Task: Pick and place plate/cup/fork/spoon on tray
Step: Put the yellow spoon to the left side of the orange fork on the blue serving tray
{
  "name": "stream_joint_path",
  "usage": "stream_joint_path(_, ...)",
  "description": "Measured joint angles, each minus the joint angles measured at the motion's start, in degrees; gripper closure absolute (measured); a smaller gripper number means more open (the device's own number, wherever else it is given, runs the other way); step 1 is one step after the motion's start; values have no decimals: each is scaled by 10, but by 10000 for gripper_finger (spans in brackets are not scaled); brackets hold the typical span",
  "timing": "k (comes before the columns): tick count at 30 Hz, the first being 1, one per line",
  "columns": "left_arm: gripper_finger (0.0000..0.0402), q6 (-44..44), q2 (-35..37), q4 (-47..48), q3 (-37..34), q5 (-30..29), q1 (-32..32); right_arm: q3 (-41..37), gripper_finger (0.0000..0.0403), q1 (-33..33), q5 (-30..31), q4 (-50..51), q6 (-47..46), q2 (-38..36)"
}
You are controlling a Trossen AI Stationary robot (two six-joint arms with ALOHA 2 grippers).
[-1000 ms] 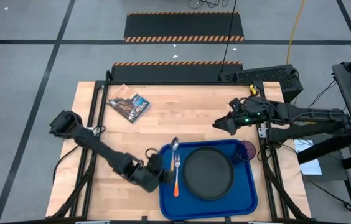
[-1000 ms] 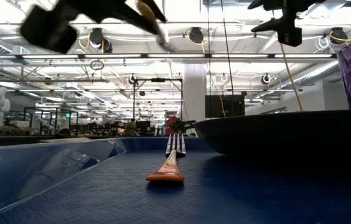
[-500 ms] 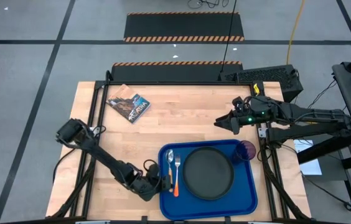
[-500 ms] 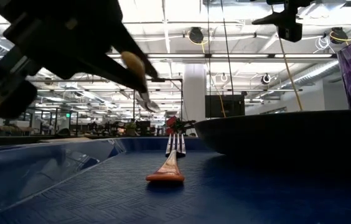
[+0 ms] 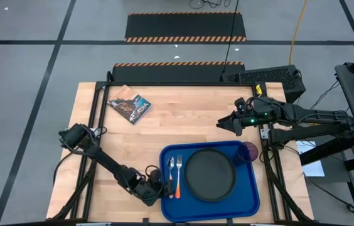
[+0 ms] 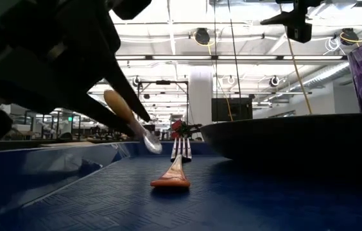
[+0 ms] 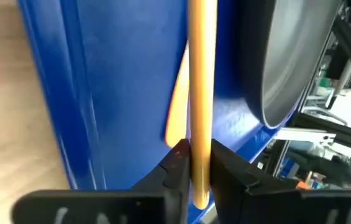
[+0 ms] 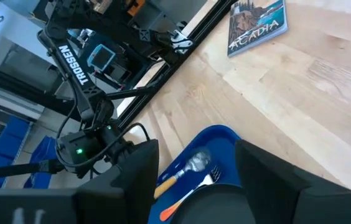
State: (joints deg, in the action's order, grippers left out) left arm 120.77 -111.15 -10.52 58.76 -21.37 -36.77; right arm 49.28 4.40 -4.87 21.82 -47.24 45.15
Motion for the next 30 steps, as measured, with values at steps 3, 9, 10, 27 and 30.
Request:
stream_joint_path(3, 330, 5, 0, 15, 0, 23, 5, 0, 200, 0, 0, -1, 0, 0)
stream_joint_path(9, 324, 5, 0, 33, 0, 52, 16, 0, 200, 0, 0, -1, 0, 0)
stream_joint_path(10, 324, 5, 0, 32, 0, 59, 18, 0, 200, 0, 0, -1, -1, 0)
stream_joint_path(27, 209, 8, 6, -8, 0, 129, 32, 0, 200, 0, 0, -2, -1, 0)
stream_joint_path(30, 188, 8, 6, -33, 0, 166, 40, 0, 200, 0, -11, -2, -1, 0)
